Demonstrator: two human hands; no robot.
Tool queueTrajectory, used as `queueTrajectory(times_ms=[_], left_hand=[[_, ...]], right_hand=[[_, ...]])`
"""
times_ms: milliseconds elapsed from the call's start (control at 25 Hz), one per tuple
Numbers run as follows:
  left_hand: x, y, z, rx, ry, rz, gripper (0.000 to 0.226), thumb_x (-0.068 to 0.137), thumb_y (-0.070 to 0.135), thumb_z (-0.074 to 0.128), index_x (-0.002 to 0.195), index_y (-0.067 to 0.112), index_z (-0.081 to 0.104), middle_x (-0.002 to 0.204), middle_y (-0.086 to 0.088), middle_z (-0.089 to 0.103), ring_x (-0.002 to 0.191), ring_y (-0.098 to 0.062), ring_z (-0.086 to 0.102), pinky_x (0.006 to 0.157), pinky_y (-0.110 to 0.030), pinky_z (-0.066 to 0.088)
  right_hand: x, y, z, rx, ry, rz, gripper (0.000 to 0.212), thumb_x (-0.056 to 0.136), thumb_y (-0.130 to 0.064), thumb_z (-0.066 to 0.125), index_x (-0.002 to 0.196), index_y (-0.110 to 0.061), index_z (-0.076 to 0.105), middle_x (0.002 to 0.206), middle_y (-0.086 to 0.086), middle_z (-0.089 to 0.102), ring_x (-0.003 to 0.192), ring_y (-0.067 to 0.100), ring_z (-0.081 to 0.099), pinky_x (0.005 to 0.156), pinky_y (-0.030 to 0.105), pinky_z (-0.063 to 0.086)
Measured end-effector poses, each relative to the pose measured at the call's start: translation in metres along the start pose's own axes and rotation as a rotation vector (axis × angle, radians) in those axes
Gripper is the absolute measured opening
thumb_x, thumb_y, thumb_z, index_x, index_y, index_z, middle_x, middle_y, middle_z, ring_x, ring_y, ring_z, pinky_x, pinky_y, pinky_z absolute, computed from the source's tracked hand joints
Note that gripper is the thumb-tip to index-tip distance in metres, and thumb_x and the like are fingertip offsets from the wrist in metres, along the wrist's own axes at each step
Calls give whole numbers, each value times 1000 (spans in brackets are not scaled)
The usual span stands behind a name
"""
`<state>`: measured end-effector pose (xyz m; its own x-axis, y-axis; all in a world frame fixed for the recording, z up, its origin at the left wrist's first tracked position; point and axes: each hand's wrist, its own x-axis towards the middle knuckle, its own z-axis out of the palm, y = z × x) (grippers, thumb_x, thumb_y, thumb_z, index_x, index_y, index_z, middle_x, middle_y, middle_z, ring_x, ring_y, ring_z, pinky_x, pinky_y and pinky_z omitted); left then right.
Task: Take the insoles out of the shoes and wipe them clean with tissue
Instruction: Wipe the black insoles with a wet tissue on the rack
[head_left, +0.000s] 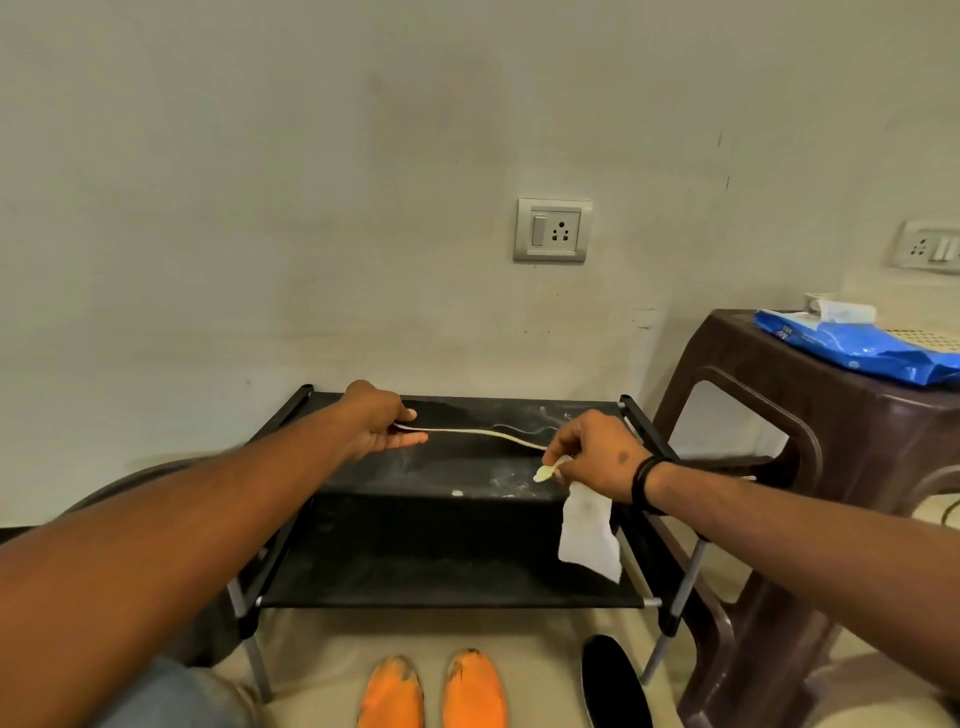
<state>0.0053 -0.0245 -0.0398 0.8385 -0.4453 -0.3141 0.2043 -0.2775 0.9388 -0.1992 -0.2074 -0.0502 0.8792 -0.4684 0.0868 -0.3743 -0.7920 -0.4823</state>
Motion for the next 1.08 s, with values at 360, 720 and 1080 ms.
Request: queueTrajectory(times_ms=[360, 720, 1080], left_hand=[[17, -15, -10, 994, 143, 489, 42, 81, 51, 77, 104, 18, 64, 100, 1, 65, 92, -19, 63, 82, -37, 55], [26, -40, 22, 1206, -153, 696, 43, 86, 58, 67, 122, 34, 66, 118, 6, 58, 110, -12, 57, 93, -32, 50], [49, -55, 34, 970, -110, 683, 52, 68, 64, 80, 108, 32, 74, 101, 11, 52, 93, -3, 53, 85, -30, 52]], right_hand=[[28, -9, 0, 143, 62, -54, 12, 85, -4, 69, 90, -12, 75, 74, -1, 71, 69, 7, 66, 68, 15, 47], [80, -2, 17, 179, -46, -123, 15, 85, -3, 70, 92, -14, 77, 92, 1, 74, 88, 13, 69, 85, 26, 55], [110, 9, 44, 42, -83, -279, 14, 88, -10, 69, 97, -13, 79, 90, -2, 73, 73, 1, 61, 65, 4, 43]])
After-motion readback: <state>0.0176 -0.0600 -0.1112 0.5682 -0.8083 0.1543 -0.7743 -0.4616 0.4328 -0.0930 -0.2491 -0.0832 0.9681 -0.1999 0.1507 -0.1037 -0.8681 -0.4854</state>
